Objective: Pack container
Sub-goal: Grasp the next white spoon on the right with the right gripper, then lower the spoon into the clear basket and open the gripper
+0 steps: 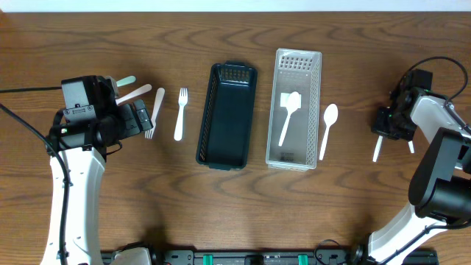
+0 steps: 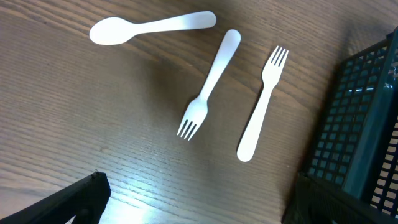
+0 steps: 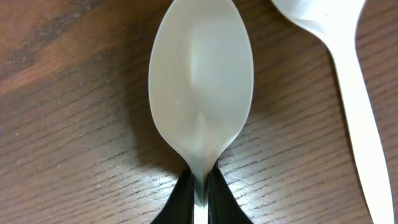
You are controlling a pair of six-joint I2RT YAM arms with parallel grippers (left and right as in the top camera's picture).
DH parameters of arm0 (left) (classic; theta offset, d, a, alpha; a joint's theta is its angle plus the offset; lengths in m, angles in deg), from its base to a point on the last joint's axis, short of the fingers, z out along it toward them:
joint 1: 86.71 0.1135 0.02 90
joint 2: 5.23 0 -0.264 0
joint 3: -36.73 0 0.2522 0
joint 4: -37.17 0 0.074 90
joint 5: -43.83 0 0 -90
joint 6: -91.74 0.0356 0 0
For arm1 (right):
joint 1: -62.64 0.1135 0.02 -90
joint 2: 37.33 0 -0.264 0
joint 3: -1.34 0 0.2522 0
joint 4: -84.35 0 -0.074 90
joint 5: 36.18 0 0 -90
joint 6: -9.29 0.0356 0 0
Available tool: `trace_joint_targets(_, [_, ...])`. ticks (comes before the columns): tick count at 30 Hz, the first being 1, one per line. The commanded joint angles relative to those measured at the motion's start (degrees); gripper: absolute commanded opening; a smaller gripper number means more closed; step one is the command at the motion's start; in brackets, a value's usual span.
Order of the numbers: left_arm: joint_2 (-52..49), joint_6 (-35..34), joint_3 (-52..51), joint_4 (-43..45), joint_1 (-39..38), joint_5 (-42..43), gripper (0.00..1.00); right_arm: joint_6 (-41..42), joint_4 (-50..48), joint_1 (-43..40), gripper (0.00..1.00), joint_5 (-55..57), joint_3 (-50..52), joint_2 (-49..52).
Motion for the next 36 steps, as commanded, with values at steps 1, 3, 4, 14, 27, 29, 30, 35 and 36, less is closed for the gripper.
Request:
trace_joint_targets(1, [-0.15,0.96,1.05,0.02,0.24,0.33,0.98,-0.07,1.11,-0.28,0.01,-0.61,0.00,-0.24])
trace_joint_targets(3, [-0.15,0.96,1.05,0.02,0.24,0.33,0.98,-0.07,2.56,-0.13,0.01,-2.91,-1.33,-2.95])
trace_joint_targets(4, [-0.15,0.96,1.05,0.02,0.24,0.33,0.98,-0.07,3.10,0.09,0.01,-4.13,-2.03,-4.50])
trace_joint_targets(14, [-0.15,0.96,1.05,0.02,0.24,0.33,0.98,7.76,4.76,11.37,0.01,-15.26,-6.16,-26.71])
trace_joint_targets(27, [-0.15,0.96,1.05,0.02,0.24,0.33,0.98,21.14,-5.44,32.44,0.01,-6.86,-2.80,-12.31])
trace_joint_targets(29, [-0.15,0.96,1.05,0.02,0.24,0.31,0.98,20.59,-8.00,33.00,0.05,-8.31,-2.80,-9.25])
trace_joint_targets(30, [-0.15,0.96,1.05,0.02,0.24,0.31,0.98,19.52,-9.33,33.22,0.15,-9.90,-2.80,-8.02])
trace_joint_targets(35, [-0.15,0.96,1.05,0.02,0.24,0.33,0.98,15.19,-12.90,33.33,0.38,-12.68,-3.28,-7.87])
trace_joint_targets(36, [-0.15,0.96,1.05,0.02,0.24,0.33,0.98,14.45,-12.85,33.14,0.42,-12.66,-3.61,-8.66])
